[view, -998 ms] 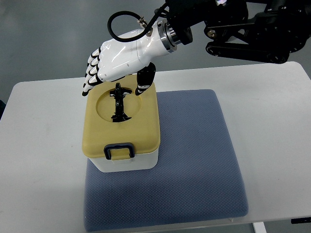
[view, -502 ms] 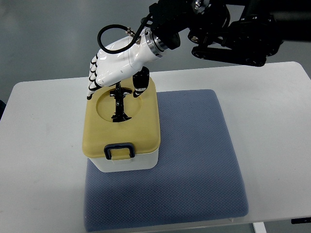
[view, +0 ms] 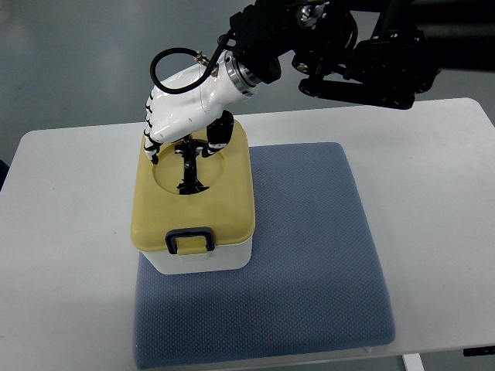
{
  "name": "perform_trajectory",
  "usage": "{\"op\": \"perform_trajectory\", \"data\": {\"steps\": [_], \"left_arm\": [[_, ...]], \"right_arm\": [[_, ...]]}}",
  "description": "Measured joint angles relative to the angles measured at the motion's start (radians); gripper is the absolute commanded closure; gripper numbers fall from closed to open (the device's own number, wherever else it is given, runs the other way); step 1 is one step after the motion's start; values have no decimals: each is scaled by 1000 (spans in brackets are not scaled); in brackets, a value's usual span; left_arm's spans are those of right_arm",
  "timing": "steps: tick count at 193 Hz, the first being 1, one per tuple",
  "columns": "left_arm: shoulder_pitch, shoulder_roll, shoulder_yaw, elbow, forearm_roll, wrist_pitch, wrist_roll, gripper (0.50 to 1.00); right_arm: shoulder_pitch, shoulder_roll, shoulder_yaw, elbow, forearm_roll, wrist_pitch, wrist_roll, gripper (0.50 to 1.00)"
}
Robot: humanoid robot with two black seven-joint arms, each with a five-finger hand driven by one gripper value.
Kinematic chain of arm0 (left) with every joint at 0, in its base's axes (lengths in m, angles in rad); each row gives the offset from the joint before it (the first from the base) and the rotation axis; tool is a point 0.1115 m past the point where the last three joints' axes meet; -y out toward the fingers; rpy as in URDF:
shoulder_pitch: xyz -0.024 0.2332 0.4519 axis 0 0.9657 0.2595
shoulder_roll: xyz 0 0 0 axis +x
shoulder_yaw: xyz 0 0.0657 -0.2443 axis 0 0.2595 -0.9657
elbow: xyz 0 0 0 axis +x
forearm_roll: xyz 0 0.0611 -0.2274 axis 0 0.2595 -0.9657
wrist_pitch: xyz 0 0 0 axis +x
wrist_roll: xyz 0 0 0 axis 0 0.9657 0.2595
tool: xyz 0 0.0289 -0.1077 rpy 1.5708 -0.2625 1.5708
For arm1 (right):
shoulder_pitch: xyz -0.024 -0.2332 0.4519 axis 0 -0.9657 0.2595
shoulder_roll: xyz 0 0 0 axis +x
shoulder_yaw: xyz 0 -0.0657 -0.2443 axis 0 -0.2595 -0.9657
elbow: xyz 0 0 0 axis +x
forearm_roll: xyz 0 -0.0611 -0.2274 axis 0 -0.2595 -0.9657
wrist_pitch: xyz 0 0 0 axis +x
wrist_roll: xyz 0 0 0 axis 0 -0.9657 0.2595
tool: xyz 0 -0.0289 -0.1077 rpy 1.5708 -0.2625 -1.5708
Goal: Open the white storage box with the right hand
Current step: 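Close the right hand's fingers around the black lid handle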
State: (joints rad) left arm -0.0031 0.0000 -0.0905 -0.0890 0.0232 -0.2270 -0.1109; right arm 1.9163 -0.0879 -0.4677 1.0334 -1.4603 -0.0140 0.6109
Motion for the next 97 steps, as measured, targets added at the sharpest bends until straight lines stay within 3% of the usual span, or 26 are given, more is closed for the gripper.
{"op": "perform_trajectory", "data": {"steps": [23, 97], "left_arm": [[0, 0, 0, 0, 0, 0, 0, 500], [0, 0, 0, 0, 0, 0, 0, 500]], "right_arm": [[-4, 3, 0, -1, 2, 0, 0, 744], [-16, 8, 1, 0, 3, -4, 0, 822]]}}
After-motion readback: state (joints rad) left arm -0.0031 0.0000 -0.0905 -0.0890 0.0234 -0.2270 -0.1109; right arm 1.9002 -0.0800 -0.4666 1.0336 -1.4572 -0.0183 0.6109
